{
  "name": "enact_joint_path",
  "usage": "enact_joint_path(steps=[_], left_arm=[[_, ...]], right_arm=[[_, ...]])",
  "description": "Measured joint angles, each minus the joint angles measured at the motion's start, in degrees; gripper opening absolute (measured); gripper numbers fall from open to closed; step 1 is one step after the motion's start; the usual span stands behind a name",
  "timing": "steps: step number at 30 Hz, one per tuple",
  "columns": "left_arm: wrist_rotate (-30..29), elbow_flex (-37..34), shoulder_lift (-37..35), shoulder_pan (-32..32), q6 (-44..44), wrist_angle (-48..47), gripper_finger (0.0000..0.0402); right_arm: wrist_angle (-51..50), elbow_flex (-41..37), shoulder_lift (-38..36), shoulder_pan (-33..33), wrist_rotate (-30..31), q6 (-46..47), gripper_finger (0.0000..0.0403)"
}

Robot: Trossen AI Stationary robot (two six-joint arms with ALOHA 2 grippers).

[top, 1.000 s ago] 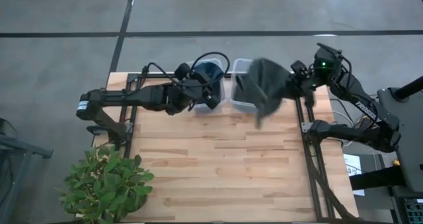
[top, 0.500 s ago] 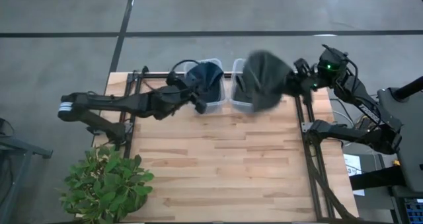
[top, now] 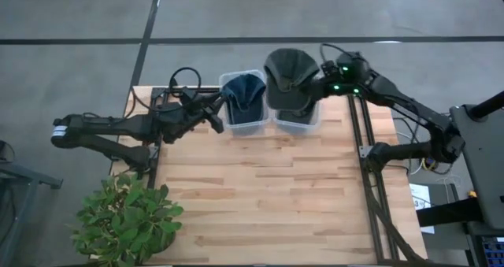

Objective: Pick & Place hat
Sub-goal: Put the gray cap into the transparent bin

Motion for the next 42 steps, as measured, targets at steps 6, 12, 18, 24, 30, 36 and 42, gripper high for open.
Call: enact_joint_path(steps=[6, 12, 18, 24, 30, 36, 42], left_arm=[[0.77, -0.27, -0.78, -0.15, 0.02, -0.07, 0.0092], [1.76, -0.27, -0.75, -0.15, 0.33, -1.73, 0.0092], [1.75, -0.27, -0.75, -0.15, 0.72, -2.17, 0.0092], [1.75, -0.27, -0.75, -0.15, 1.97, -2.17, 0.0092], [1.75, -0.27, -0.75, -0.15, 2.08, -2.18, 0.0092], [2.89, -0.27, -0.75, -0.15, 2.1, -2.17, 0.0092], [3.32, -0.27, -0.75, -0.17, 2.1, -2.19, 0.0092]], right_arm=[[-1.01, -0.04, 6.25, -2.49, 0.64, -0.31, 0.0017], [-8.2, -0.11, 6.21, -3.21, 6.47, -0.37, 0.0017], [-11.36, -0.15, 3.23, -3.58, 9.92, 2.32, 0.0017], [-14.44, -0.61, 3.34, -3.49, 10.11, 5.18, 0.0018], [-13.86, -2.4, 3.6, -3.54, 10.51, 5.24, 0.0018], [-13.66, -3.54, 3.6, -3.52, 10.47, 5.25, 0.0031], [-13.66, -4.26, 3.6, -3.52, 10.39, 5.29, 0.0072]])
